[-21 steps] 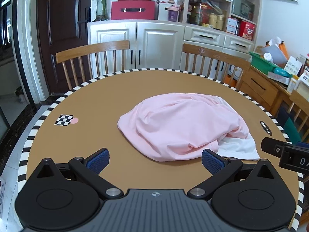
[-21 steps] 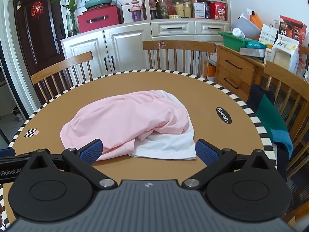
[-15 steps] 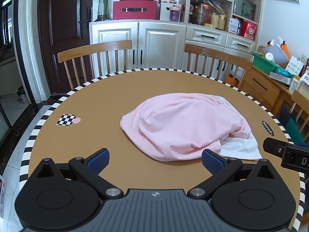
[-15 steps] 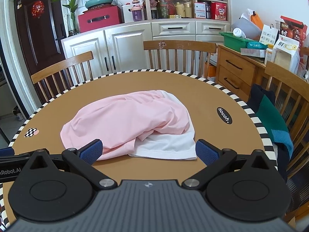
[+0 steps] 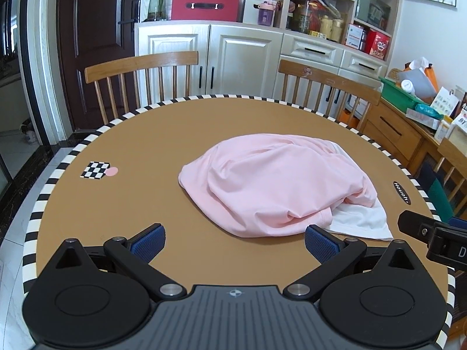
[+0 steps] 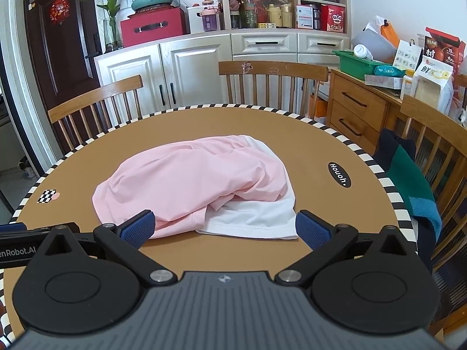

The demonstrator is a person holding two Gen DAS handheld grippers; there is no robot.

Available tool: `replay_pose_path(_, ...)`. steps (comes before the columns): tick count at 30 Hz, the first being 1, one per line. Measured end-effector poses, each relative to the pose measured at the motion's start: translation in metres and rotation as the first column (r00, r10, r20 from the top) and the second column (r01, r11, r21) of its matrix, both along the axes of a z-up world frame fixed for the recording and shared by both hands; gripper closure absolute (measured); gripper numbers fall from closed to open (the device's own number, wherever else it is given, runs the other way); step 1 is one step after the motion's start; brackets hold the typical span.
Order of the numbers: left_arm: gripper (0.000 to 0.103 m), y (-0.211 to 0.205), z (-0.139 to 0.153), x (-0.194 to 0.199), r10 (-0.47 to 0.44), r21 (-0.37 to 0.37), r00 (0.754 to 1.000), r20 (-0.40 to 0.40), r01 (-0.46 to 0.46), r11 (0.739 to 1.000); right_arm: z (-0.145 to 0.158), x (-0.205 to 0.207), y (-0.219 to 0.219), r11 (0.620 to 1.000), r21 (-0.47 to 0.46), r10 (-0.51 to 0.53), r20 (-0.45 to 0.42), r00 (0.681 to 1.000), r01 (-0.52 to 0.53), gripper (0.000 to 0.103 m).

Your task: Fold clothes

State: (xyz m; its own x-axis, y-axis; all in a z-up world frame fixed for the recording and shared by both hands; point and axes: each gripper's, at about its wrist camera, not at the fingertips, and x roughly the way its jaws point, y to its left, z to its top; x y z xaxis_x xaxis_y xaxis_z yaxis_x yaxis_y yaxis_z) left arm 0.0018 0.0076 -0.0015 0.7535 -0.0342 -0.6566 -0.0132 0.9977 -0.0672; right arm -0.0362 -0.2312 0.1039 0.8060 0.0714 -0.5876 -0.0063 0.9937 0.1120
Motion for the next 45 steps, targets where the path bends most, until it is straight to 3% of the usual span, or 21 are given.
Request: replay_pose_path(45,0.0,0.001,0.006,0.002,-0.018,0.004,1.0,0.008,0.018,1.0,0.007,-0.003,0.01,1.0,-0.02,0.018,0.018,1.0,-0.018,0.0)
